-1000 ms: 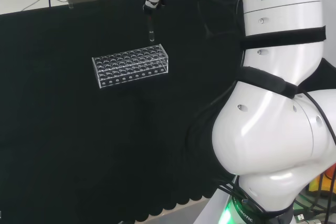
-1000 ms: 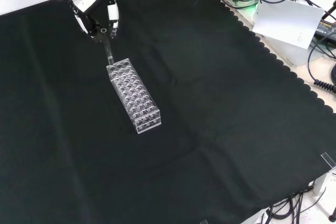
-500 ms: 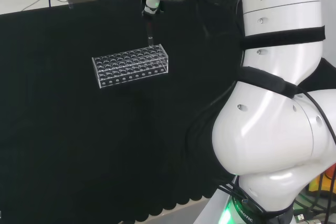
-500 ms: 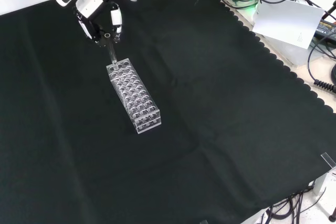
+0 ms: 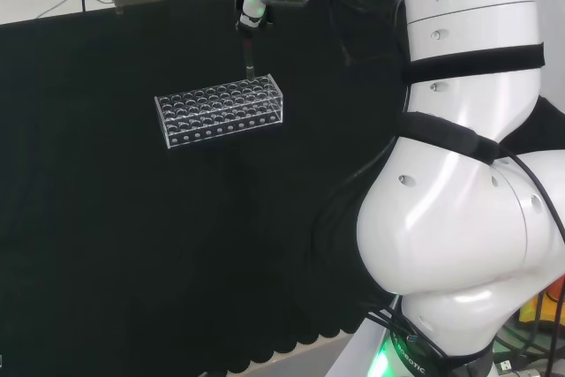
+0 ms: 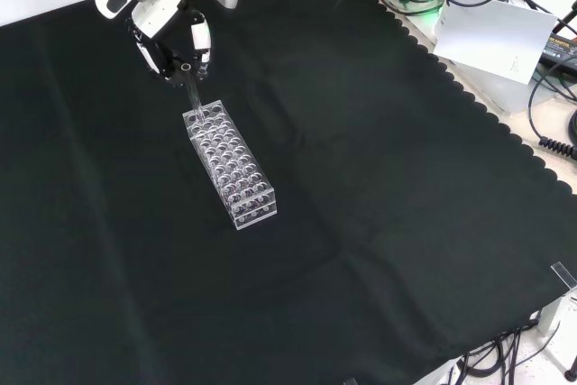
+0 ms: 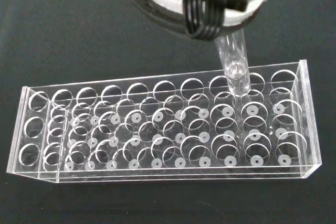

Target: Put the test tube back in the rack.

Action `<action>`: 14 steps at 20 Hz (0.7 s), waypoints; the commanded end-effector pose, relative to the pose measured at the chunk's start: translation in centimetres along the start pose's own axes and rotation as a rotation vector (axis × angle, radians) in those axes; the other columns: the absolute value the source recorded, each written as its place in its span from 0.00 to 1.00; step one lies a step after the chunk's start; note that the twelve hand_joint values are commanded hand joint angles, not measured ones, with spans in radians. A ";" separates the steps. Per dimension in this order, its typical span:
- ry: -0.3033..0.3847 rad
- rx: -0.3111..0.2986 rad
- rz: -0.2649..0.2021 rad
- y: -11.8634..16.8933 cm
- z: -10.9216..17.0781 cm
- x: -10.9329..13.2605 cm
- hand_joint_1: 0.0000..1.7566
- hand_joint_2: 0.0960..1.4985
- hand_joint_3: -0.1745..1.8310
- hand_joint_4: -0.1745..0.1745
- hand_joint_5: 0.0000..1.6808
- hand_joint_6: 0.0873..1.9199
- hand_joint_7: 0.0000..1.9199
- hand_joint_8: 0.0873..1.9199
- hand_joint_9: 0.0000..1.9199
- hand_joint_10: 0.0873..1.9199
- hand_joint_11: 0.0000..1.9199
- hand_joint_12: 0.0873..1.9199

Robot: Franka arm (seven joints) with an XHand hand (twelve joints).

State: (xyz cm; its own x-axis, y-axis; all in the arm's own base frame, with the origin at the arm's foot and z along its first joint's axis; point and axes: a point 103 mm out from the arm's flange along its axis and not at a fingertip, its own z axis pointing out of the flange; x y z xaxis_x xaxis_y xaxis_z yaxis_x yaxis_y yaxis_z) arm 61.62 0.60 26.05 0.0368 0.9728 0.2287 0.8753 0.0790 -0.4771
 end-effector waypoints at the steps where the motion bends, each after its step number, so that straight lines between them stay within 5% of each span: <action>1: -0.001 0.004 0.008 0.2 0.1 -0.1 0.82 0.44 0.33 0.00 0.76 0.16 0.72 0.36 0.79 0.00 0.60 0.49; 14: 0.001 0.004 0.017 1.1 0.0 -0.7 0.82 0.44 0.33 0.00 0.76 0.16 0.72 0.36 0.79 0.00 0.60 0.49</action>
State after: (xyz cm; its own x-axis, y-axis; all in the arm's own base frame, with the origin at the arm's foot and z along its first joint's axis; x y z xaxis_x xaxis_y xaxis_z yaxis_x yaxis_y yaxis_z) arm 62.51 0.23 25.56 0.0496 0.9730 0.2253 0.8740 0.0669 -0.4813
